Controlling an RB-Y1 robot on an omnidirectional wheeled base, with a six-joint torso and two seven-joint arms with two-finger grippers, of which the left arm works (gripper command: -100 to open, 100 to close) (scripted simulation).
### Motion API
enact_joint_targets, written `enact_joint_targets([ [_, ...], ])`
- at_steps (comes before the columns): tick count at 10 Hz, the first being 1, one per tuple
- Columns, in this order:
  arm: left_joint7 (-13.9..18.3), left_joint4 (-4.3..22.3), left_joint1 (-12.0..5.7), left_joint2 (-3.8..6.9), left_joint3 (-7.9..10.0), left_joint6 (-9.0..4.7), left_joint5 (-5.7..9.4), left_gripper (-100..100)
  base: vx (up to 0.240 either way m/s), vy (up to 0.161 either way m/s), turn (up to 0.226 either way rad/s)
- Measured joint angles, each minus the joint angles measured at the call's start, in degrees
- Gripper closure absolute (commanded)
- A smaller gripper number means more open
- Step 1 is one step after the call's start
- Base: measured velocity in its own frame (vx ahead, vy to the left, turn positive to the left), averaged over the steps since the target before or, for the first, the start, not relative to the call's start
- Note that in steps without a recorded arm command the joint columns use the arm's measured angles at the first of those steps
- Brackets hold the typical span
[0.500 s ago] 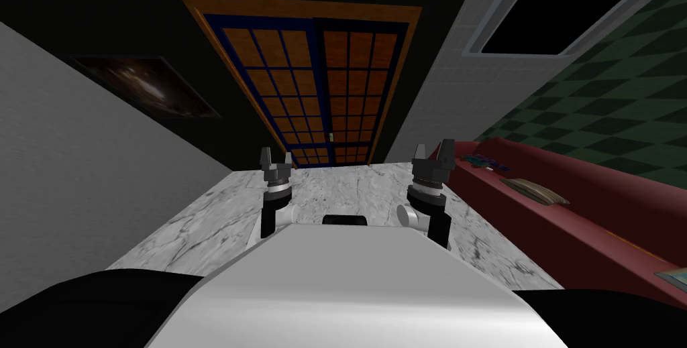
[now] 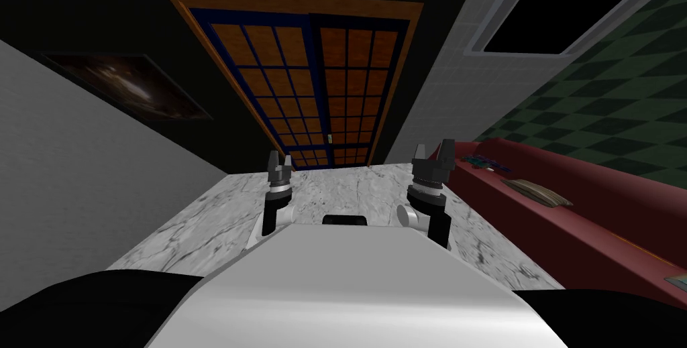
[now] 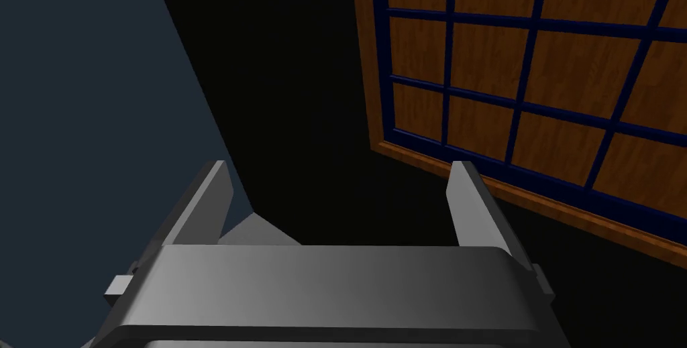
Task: Pull the door open
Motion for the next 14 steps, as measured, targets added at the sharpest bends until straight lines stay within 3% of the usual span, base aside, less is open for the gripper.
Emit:
enact_joint_targets([
  [9,-9.55,8.48,-1.55,2.12,3.25,-1.78,-2.13,-100,0.092,0.01,-0.026],
  [14,-15.19,13.38,-2.76,2.65,4.84,-2.66,-3.51,-100,0.097,0.011,-0.028],
])
